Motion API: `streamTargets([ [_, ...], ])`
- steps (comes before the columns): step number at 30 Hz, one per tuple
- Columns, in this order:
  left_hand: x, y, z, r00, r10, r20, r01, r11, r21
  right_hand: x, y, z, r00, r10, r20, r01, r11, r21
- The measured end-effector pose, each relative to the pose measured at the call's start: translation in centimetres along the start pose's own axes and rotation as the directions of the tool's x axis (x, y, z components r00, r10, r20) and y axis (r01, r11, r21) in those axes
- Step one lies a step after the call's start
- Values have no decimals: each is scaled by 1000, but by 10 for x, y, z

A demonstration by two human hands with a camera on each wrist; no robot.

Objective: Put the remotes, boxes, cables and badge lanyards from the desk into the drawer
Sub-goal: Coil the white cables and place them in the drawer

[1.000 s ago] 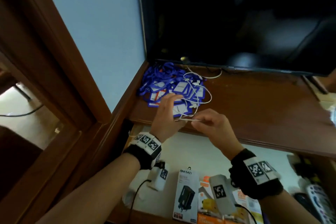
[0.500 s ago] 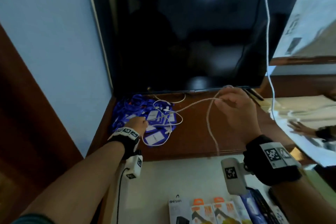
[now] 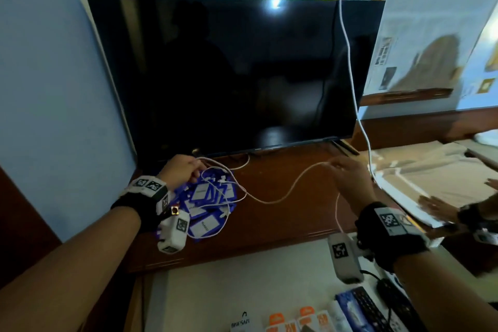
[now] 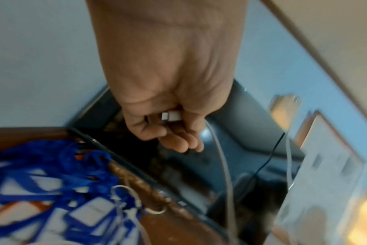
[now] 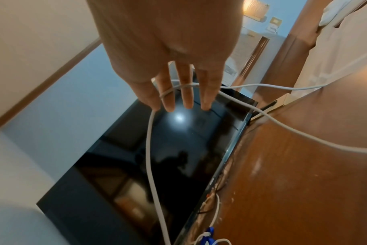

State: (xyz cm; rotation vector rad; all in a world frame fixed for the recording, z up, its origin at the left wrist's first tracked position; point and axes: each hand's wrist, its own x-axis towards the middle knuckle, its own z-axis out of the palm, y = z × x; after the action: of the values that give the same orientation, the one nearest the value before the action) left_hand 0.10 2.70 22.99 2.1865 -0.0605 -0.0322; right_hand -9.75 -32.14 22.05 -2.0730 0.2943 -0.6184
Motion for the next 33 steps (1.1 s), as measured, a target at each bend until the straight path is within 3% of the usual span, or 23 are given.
streamTargets([
  [3, -14, 30, 0, 997, 5, 71, 22, 929, -370, -1, 9, 8, 998, 9, 63, -8, 1000, -21],
  [5, -19, 38, -9, 992, 18, 121, 60, 792, -608, -4, 10, 12, 997, 4, 79, 0, 998, -55],
  [7, -26, 42, -19, 984, 36, 175, 120, 589, -799, -8, 13, 16, 996, 16, 86, -7, 995, -96],
  [9, -32, 48, -27, 984, 56, 171, 131, 431, -893, -10, 22, 22, 996, 33, 82, -24, 994, -109],
  [12, -40, 53, -33, 998, 49, 28, 11, 321, -947, -14, 31, 31, 993, 34, 111, -16, 986, -164],
  [14, -45, 54, -33, 994, 69, -85, -105, 383, -918, -18, 26, 37, 984, 19, 178, 8, 989, -147],
  [17, -50, 51, -27, 964, 164, -210, -265, 670, -693, -27, 1, 42, 946, -49, 320, 32, 998, 58],
  [19, -53, 49, -20, 953, 242, -182, -302, 803, -514, -31, -20, 43, 919, -109, 378, 35, 980, 197],
  [21, -56, 48, -9, 954, 291, -70, -296, 878, -377, -31, -40, 43, 908, -177, 378, 74, 959, 273],
  [24, -68, 54, 11, 945, 289, 153, -231, 922, -312, -27, -63, 47, 907, -246, 341, 156, 950, 270],
  [27, -79, 60, 25, 901, 282, 330, -159, 922, -352, -22, -75, 50, 934, -227, 277, 168, 961, 221],
  [33, -87, 66, 40, 843, 279, 459, 6, 850, -527, -16, -77, 51, 974, -193, 119, 180, 978, 106],
])
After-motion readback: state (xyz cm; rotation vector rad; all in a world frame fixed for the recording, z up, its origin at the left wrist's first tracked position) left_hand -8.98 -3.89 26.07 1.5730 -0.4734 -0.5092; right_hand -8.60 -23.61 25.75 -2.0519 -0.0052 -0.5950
